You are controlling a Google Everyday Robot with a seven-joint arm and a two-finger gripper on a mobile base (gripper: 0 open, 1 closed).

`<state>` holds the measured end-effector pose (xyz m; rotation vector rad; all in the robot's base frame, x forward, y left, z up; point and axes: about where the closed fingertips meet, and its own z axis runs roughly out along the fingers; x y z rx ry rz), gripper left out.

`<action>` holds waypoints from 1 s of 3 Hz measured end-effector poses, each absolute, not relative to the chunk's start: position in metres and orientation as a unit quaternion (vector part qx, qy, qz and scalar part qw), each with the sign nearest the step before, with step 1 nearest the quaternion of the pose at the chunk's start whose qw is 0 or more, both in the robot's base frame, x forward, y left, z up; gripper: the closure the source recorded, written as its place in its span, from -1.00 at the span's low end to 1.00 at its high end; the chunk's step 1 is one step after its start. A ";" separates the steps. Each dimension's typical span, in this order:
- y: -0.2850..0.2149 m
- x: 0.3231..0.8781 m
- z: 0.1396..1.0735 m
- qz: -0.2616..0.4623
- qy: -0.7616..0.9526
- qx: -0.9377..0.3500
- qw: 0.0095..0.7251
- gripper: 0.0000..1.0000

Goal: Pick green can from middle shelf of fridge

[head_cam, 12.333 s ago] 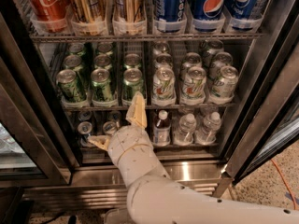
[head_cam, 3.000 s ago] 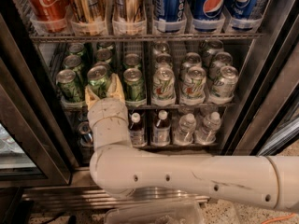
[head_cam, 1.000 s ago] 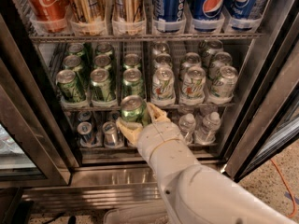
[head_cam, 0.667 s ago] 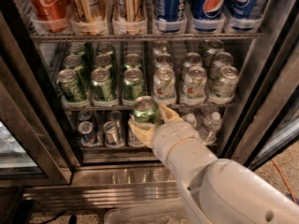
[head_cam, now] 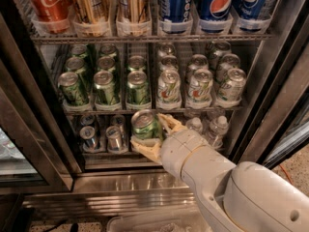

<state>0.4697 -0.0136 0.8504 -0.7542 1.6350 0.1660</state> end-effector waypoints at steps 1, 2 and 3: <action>-0.009 0.460 0.864 0.056 0.656 -0.399 0.639 1.00; -0.017 0.457 0.879 0.015 0.607 -0.453 0.652 1.00; -0.028 0.458 0.894 -0.010 0.580 -0.483 0.656 1.00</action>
Offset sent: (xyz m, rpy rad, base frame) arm -0.0173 -0.0182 0.0462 -0.3322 -0.3713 0.2371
